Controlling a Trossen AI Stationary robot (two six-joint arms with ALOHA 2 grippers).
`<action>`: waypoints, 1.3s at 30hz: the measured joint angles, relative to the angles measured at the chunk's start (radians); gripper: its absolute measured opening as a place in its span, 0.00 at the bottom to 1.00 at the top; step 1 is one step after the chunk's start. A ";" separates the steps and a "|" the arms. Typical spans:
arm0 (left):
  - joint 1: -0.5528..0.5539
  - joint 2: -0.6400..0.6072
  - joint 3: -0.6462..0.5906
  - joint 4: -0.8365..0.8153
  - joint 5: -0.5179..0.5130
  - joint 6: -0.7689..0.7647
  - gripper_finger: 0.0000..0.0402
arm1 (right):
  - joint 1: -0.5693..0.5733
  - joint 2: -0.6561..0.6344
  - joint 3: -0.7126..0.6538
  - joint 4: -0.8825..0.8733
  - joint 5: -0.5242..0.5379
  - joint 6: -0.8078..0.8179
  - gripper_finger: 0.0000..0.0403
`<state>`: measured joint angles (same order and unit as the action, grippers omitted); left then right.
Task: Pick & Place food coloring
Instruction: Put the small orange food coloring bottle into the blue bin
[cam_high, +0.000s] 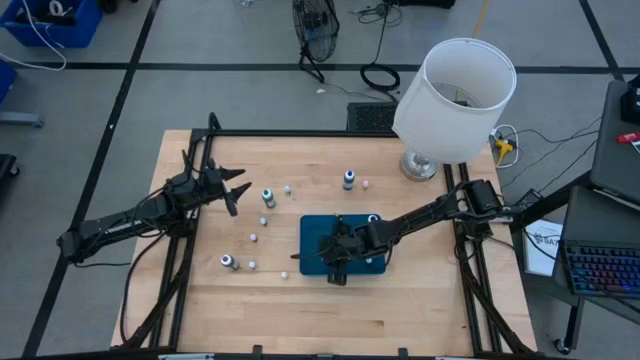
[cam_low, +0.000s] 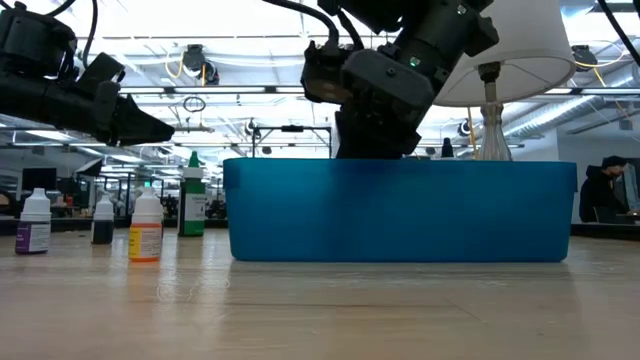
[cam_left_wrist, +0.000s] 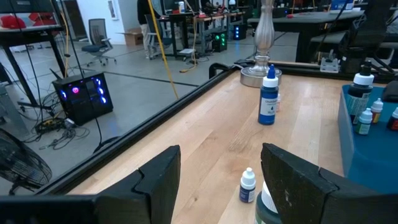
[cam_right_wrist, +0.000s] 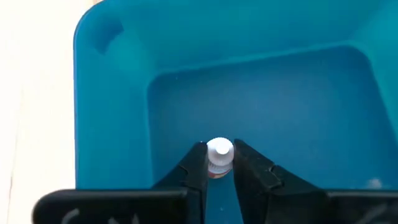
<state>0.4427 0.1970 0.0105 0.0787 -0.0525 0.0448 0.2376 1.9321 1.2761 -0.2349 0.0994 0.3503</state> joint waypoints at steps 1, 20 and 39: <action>0.000 0.000 0.000 0.000 0.000 0.000 0.56 | 0.000 0.000 0.000 0.003 0.000 0.004 0.12; 0.000 0.000 0.000 0.000 0.000 0.000 0.56 | 0.000 -0.063 -0.001 0.043 -0.044 -0.002 0.35; 0.000 0.000 0.000 0.000 0.000 0.000 0.56 | -0.225 -0.415 0.000 -0.387 0.114 -0.137 0.46</action>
<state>0.4429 0.1970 0.0105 0.0788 -0.0525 0.0448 0.0124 1.5167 1.2762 -0.6214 0.2135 0.2132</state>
